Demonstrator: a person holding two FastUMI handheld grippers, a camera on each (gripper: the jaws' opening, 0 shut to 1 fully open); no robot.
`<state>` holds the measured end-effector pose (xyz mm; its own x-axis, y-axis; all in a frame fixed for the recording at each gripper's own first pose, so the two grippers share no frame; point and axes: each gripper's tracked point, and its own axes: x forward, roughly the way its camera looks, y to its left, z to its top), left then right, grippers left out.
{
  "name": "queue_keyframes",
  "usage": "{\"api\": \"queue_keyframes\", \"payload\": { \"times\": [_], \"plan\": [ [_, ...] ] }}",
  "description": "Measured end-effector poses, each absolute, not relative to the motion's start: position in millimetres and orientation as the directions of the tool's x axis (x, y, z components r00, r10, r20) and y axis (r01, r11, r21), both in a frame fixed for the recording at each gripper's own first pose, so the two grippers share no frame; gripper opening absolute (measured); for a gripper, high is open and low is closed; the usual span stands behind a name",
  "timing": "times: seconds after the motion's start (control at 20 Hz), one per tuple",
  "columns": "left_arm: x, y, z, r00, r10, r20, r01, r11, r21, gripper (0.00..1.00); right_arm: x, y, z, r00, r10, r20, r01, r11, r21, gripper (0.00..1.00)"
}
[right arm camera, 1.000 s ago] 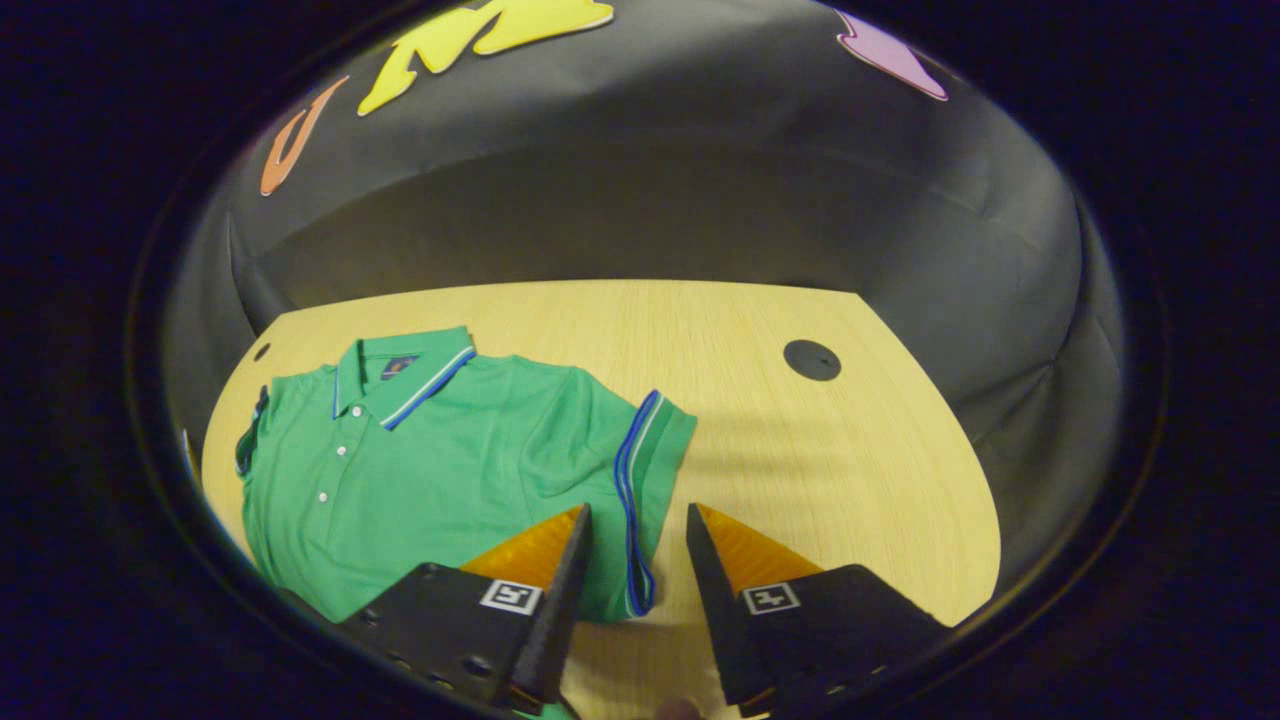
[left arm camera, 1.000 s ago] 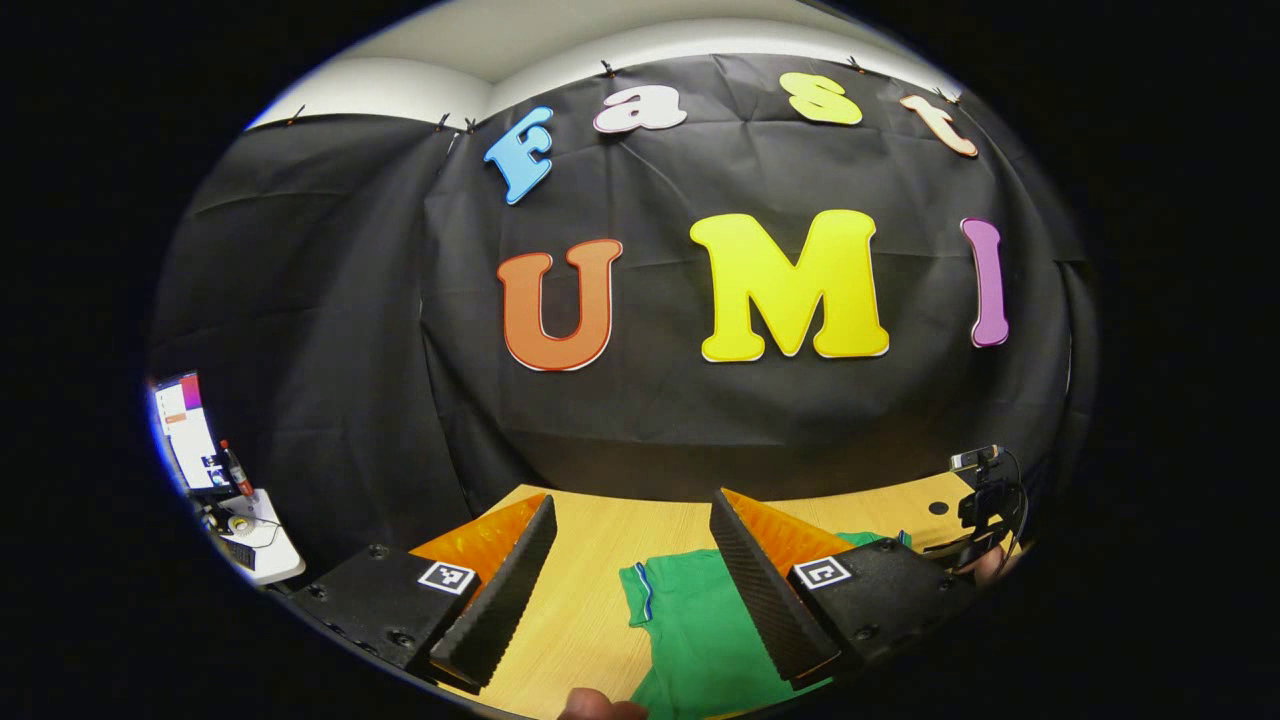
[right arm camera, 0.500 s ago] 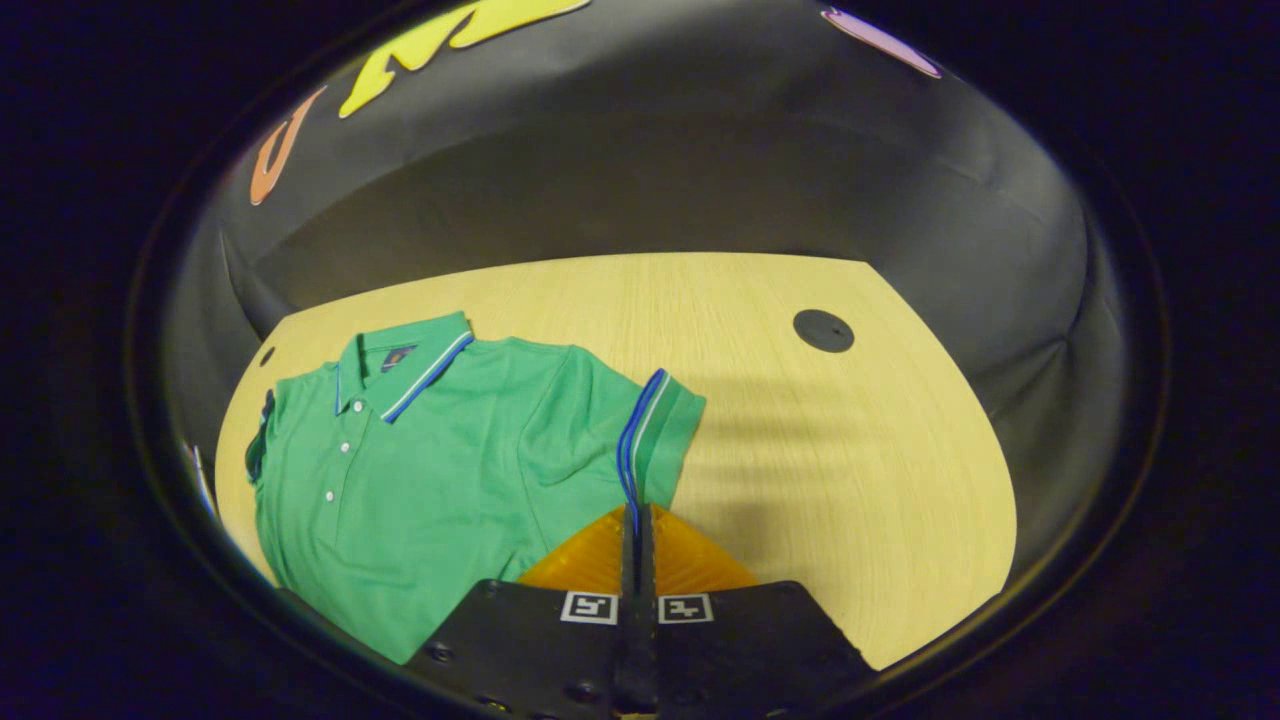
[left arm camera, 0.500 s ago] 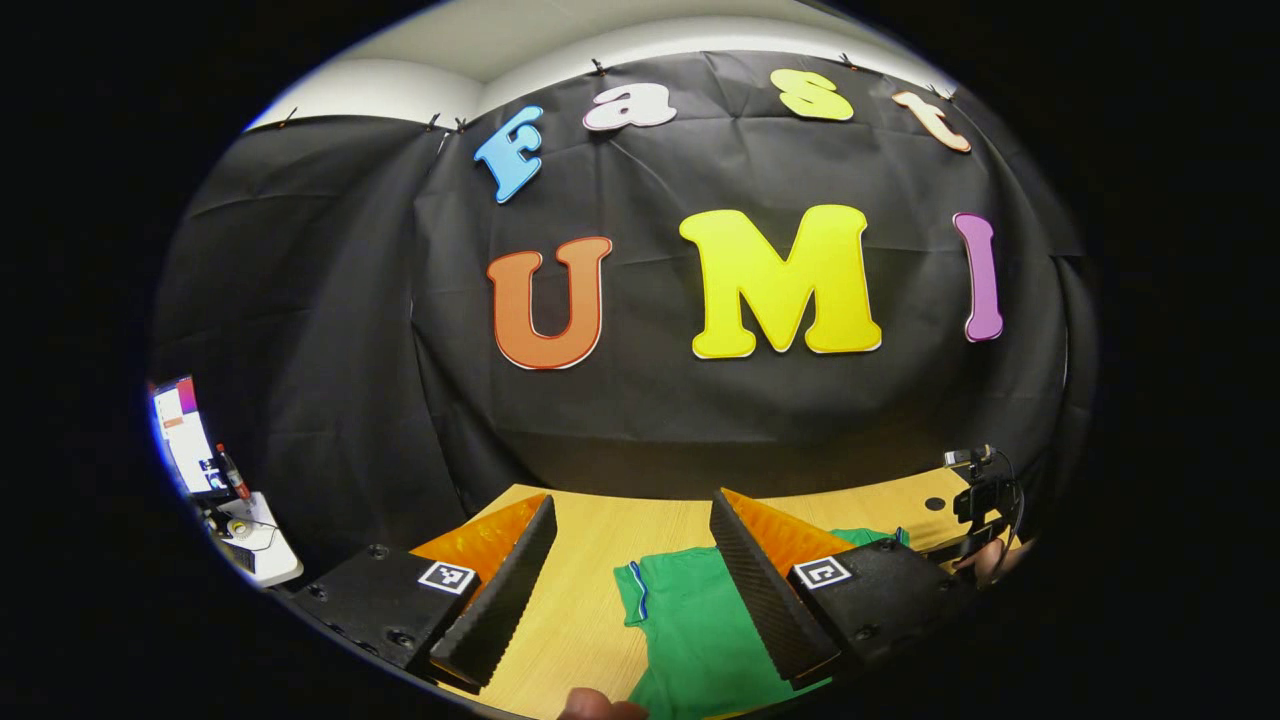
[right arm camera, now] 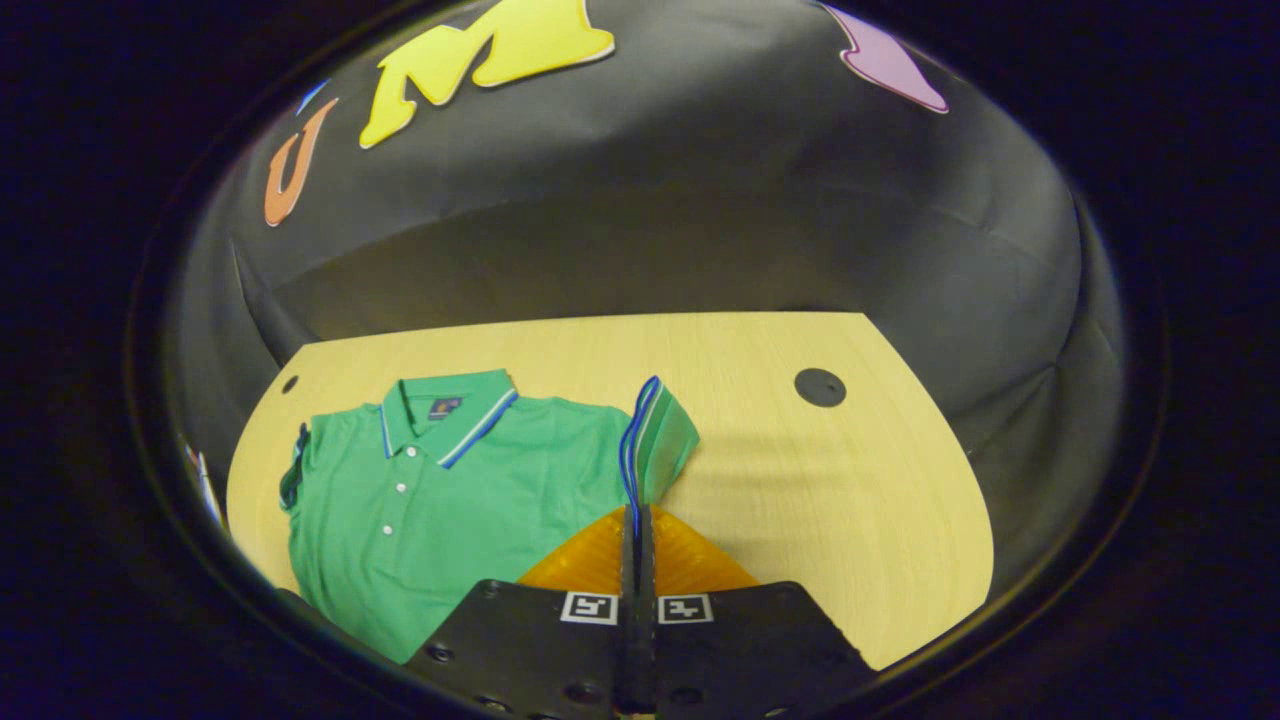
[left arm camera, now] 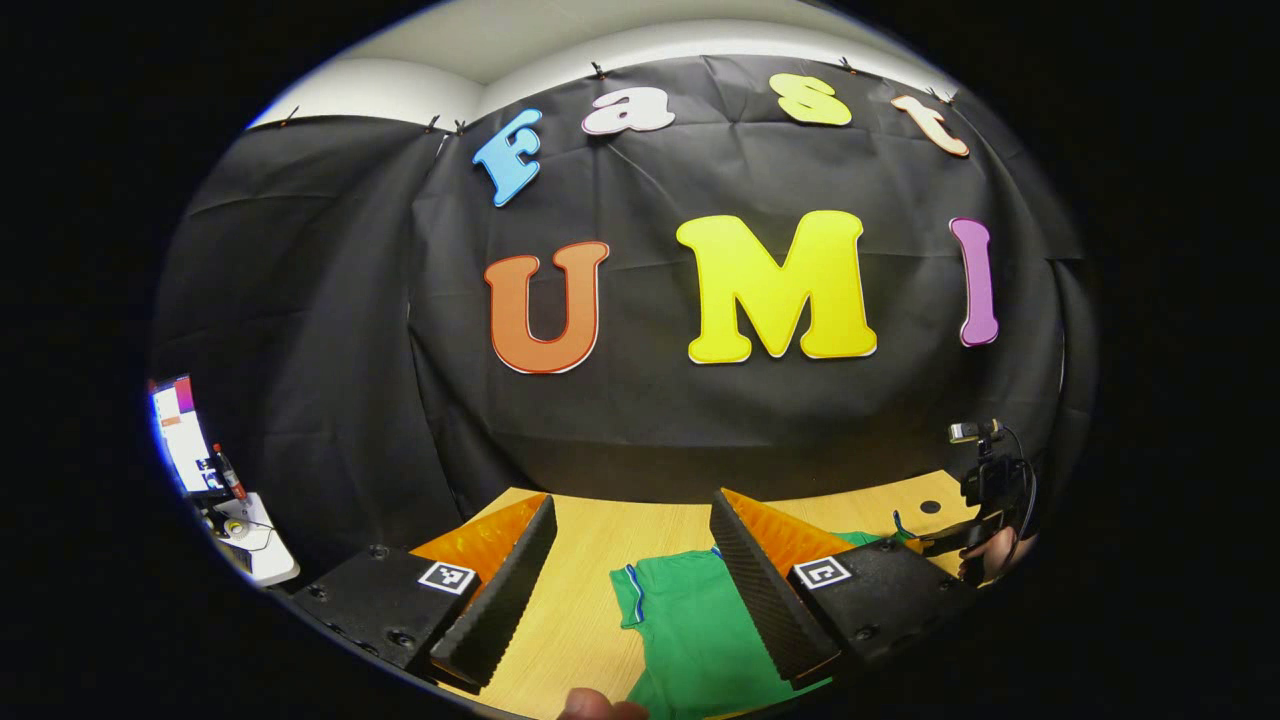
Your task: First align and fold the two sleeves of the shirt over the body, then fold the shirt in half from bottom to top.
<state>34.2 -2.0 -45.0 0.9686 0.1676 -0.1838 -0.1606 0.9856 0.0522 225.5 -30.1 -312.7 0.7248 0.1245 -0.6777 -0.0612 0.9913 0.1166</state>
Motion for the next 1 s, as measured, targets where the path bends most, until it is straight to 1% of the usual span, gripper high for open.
{"api": "queue_keyframes", "payload": {
  "times": [0.1, 0.35, 0.5, 0.65, 0.7, 0.8, 0.85, 0.95, 1.0],
  "plan": [
    [31, 2, -40, 0.969, 0.175, -0.175, -0.168, 0.984, 0.054, 0.99, 222, -9, -299, 0.730, 0.152, -0.667, -0.082, 0.987, 0.136, 0.00],
    [17, 16, -37, 0.964, 0.204, -0.169, -0.199, 0.979, 0.043, 0.99, 214, 51, -288, 0.715, 0.214, -0.665, -0.152, 0.977, 0.150, 0.00],
    [7, 30, -32, 0.959, 0.232, -0.161, -0.227, 0.973, 0.049, 0.99, 215, 81, -290, 0.708, 0.228, -0.669, -0.169, 0.974, 0.154, 0.00],
    [1, 42, -32, 0.953, 0.257, -0.159, -0.252, 0.966, 0.049, 0.99, 215, 96, -291, 0.706, 0.214, -0.675, -0.157, 0.977, 0.145, 0.00],
    [-3, 46, -32, 0.951, 0.265, -0.160, -0.261, 0.964, 0.046, 0.99, 214, 103, -288, 0.706, 0.232, -0.669, -0.164, 0.973, 0.164, 0.02],
    [-6, 52, -31, 0.949, 0.274, -0.159, -0.271, 0.962, 0.039, 0.99, 210, 116, -277, 0.709, 0.277, -0.648, -0.187, 0.961, 0.206, 0.14],
    [-6, 53, -31, 0.949, 0.273, -0.159, -0.271, 0.962, 0.036, 0.99, 209, 122, -276, 0.710, 0.298, -0.638, -0.199, 0.954, 0.223, 0.35],
    [-6, 53, -33, 0.951, 0.267, -0.159, -0.266, 0.964, 0.029, 0.99, 205, 120, -269, 0.724, 0.293, -0.625, -0.199, 0.956, 0.218, 0.78],
    [-4, 52, -33, 0.952, 0.261, -0.159, -0.261, 0.965, 0.022, 0.99, 205, 117, -265, 0.735, 0.285, -0.615, -0.197, 0.958, 0.209, 0.85]
  ]
}}
